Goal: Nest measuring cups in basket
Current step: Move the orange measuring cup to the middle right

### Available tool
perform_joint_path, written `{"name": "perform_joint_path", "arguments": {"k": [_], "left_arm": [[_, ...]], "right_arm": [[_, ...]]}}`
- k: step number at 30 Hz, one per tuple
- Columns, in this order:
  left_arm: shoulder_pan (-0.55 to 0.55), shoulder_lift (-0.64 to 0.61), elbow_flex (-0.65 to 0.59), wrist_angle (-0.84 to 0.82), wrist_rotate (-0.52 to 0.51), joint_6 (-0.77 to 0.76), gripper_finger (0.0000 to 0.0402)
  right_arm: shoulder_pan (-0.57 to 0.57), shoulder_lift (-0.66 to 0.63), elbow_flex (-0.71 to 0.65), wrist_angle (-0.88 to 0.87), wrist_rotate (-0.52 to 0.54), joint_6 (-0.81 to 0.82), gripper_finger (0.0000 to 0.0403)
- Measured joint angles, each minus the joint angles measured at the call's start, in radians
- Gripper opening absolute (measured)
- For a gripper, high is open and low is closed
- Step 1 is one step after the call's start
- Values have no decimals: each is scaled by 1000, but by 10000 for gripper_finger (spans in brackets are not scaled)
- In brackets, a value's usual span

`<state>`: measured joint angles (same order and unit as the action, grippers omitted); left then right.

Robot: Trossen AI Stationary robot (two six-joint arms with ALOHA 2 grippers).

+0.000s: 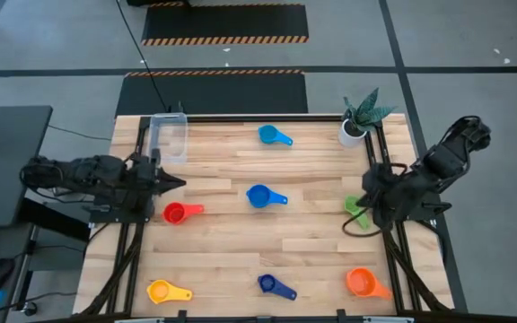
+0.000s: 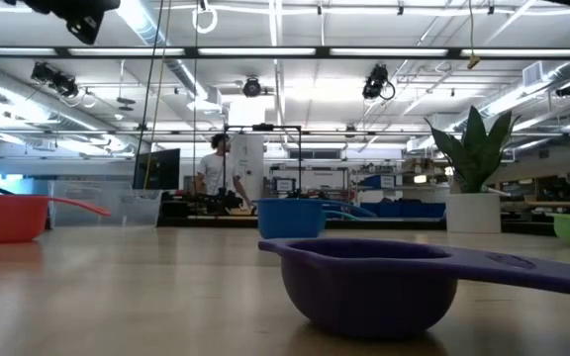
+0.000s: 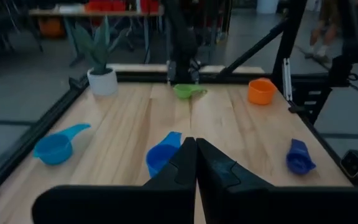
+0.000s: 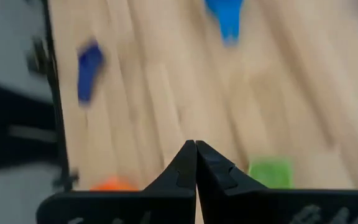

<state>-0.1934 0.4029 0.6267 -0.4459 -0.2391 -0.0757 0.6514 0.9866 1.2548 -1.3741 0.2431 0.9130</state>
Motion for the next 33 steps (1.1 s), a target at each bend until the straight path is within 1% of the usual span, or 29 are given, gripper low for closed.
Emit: {"name": "perform_joint_path", "arguments": {"k": [3, 7, 9, 13, 18, 20, 24, 28, 31, 33], "left_arm": [[0, 79, 74, -82, 34, -17, 13], [-1, 185, 164, -179, 90, -18, 13], [-1, 228, 199, -203, 99, -18, 13], [-1, 283, 255, -215, 106, -18, 13], [-1, 306, 299, -218, 106, -17, 13], [-1, 304, 306, -219, 106, -17, 13], [-1, 303, 318, -226, 106, -17, 13], [0, 304, 318, -227, 106, -17, 13], [0, 304, 318, -226, 106, -17, 13], [0, 304, 318, -226, 106, -16, 13]], "right_arm": [[0, 67, 33, -79, -143, 39, 3], [0, 124, 33, -97, -324, 103, 10], [0, 149, 32, -98, -367, 130, 16], [0, 194, 31, -93, -395, 168, 31], [1, 257, 31, -79, -470, 138, 61], [2, 283, 30, -78, -470, 134, 74], [2, 350, 30, -74, -430, 131, 107], [2, 430, 30, -74, -422, 88, 143], [2, 492, 30, -64, -451, 53, 164], [5, 534, 30, -46, -477, 18, 171]]}}
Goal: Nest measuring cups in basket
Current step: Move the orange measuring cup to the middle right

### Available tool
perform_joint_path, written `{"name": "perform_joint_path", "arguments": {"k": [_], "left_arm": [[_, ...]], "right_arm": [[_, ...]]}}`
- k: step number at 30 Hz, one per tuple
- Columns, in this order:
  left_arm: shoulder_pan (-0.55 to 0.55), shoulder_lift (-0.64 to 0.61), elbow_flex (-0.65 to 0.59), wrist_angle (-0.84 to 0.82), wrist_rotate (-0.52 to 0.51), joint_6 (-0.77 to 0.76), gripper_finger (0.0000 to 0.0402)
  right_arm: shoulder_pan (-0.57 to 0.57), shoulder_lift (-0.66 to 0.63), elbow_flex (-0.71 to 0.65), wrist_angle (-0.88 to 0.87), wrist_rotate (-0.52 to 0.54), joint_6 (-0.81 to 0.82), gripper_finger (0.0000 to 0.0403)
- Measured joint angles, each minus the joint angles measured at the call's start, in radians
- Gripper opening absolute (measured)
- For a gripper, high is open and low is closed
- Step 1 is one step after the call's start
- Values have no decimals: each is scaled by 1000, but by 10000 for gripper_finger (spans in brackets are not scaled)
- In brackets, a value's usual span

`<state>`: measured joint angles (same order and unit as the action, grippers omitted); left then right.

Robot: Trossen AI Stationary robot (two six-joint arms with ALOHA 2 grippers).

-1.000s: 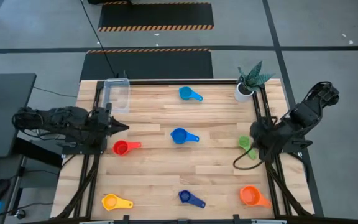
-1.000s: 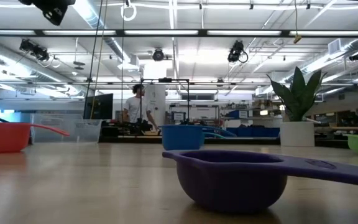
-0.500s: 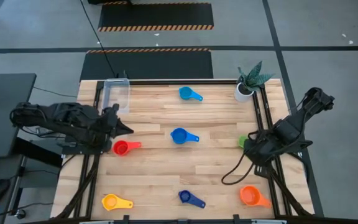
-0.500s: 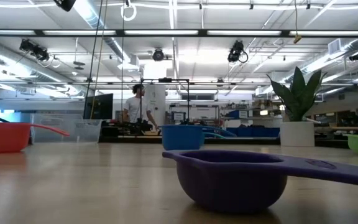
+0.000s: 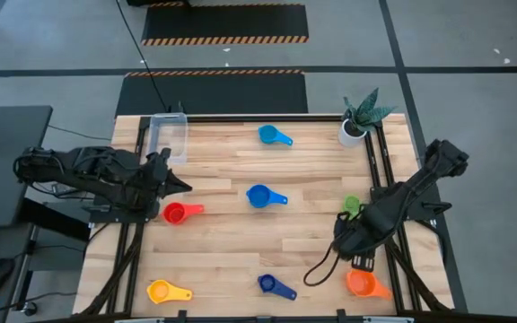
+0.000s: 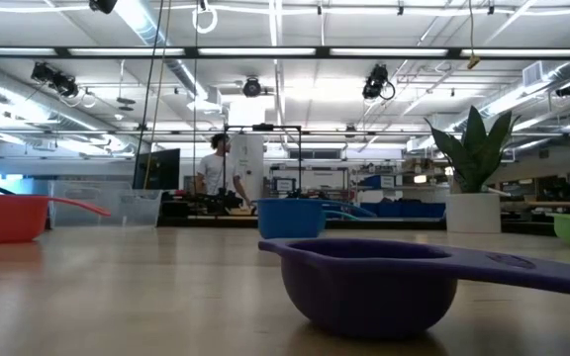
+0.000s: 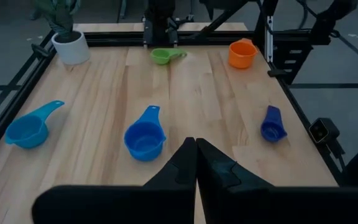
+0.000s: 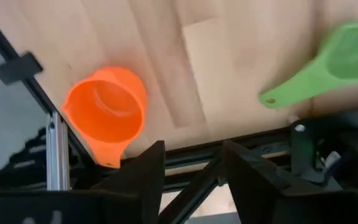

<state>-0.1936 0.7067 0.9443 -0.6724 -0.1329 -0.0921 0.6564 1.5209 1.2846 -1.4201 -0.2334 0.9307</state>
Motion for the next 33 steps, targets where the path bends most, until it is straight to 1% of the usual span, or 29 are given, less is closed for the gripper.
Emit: {"name": "perform_joint_path", "arguments": {"k": [6, 11, 14, 19, 24, 33], "left_arm": [[0, 0, 0, 3, 0, 0, 13], [0, 0, 0, 22, 0, -1, 13], [0, 0, 0, 39, 0, 0, 13], [0, 0, 0, 72, 0, 0, 13], [0, 0, 0, 93, -1, 0, 13], [0, 0, 0, 155, -1, -1, 13]], "right_arm": [[27, 117, 0, 112, -50, -66, 170], [53, 194, 0, 118, -72, -78, 165], [69, 236, 0, 123, -102, -116, 165], [90, 296, 0, 126, -113, -205, 164], [89, 311, -14, 158, -123, -258, 164], [90, 307, -100, 268, -117, -261, 164]]}}
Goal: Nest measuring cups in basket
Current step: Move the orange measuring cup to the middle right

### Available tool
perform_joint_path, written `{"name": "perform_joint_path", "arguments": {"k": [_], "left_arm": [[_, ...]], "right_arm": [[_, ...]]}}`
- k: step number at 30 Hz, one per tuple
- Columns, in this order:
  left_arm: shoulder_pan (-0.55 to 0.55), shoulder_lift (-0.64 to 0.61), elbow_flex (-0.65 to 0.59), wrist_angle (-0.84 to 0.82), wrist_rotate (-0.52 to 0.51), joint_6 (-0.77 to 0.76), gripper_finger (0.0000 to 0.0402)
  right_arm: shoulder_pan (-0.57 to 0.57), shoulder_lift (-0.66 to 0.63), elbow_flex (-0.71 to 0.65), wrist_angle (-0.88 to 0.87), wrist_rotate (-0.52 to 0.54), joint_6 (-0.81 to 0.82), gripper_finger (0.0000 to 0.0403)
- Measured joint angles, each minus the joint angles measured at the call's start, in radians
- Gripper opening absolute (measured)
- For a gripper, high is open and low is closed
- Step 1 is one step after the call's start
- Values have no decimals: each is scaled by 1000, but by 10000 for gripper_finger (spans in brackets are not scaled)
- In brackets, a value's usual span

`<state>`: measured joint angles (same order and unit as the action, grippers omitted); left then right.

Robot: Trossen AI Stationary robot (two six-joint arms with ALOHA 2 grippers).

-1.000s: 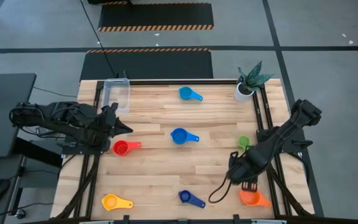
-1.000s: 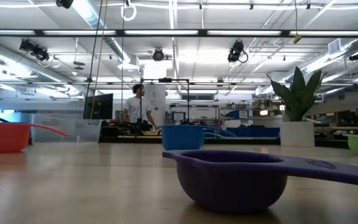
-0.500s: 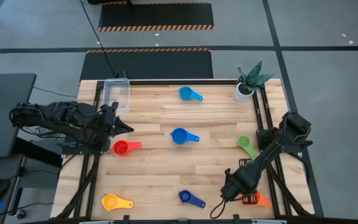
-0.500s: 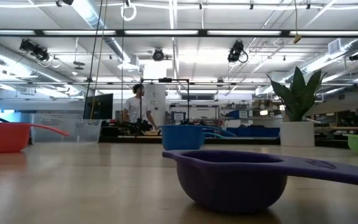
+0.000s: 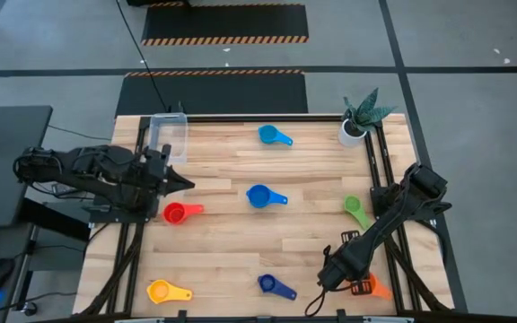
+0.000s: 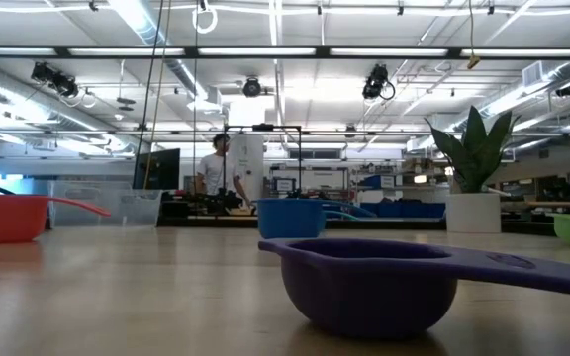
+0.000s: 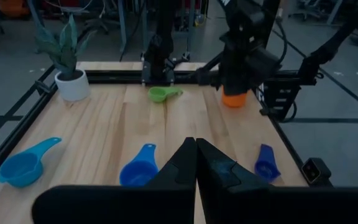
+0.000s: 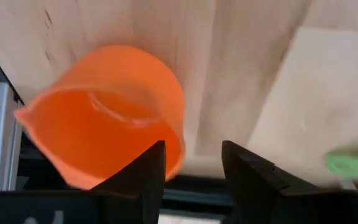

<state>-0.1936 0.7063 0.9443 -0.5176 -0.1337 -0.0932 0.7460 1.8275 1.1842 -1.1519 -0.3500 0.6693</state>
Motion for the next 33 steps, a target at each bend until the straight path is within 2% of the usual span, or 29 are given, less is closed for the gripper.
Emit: {"name": "perform_joint_path", "arguments": {"k": [6, 9, 11, 16, 19, 23, 33], "left_arm": [[0, 0, 0, 12, 0, 1, 13], [0, 0, 0, 12, 0, 1, 13], [0, 0, 0, 12, 0, 1, 13], [0, 0, 0, 12, 0, 1, 13], [0, 0, 0, 12, 0, 3, 13], [0, 0, 0, 12, 0, 3, 13], [0, 0, 0, 3, 0, 0, 13]], "right_arm": [[0, 0, -80, 128, 0, 3, 163], [-3, 0, -101, 140, 15, -21, 148], [-4, 0, -101, 142, 43, -52, 121], [-35, 0, -101, 139, 63, -74, 17], [-64, 0, -101, 134, 69, -90, 15], [-129, 0, -101, 104, 68, -205, 8], [-418, -1, -78, 33, 148, -518, 7]]}}
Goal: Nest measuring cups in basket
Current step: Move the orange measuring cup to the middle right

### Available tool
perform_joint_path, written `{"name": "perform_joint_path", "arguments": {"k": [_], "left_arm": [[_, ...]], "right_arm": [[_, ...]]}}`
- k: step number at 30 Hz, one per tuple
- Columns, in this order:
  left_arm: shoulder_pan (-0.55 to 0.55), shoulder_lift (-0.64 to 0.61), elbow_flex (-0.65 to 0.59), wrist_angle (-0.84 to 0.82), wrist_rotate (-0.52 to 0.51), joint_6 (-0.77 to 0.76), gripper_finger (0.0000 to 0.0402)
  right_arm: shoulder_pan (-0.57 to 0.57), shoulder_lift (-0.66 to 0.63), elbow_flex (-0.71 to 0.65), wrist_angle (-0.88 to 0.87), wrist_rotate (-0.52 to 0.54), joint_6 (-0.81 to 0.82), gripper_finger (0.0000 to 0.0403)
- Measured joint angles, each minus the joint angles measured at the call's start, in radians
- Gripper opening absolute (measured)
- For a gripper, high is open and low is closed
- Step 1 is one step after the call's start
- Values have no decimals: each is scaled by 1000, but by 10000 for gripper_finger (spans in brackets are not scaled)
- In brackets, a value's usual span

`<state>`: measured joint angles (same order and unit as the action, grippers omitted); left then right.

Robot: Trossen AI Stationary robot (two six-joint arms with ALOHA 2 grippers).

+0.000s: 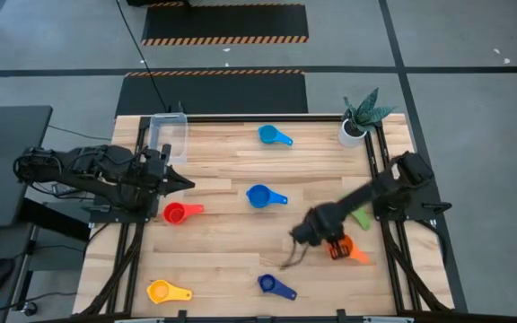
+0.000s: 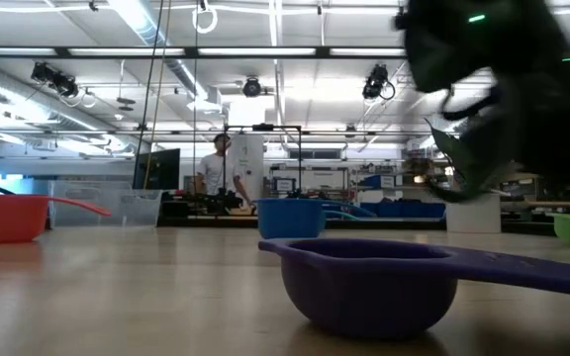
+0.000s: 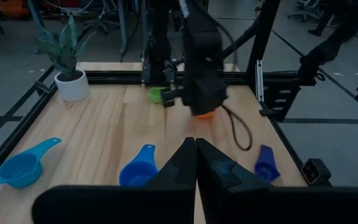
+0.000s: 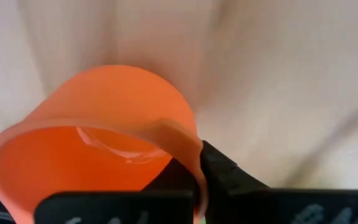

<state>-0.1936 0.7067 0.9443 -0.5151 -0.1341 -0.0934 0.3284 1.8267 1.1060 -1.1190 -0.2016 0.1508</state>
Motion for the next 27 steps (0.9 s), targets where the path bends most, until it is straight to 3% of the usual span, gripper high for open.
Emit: {"name": "perform_joint_path", "arguments": {"k": [10, 13, 22, 27], "left_arm": [[0, 0, 0, -12, 0, 0, 13], [0, 0, 0, -21, 0, -4, 13], [0, 0, 0, -39, 0, -27, 13], [0, 0, 0, -40, 0, -26, 13]], "right_arm": [[-217, 0, 89, 187, 2, -207, 7], [-239, 22, 90, 248, 0, -233, 7], [-246, 78, 94, 204, -37, -281, 8], [-251, 76, 89, 204, -57, -272, 49]]}}
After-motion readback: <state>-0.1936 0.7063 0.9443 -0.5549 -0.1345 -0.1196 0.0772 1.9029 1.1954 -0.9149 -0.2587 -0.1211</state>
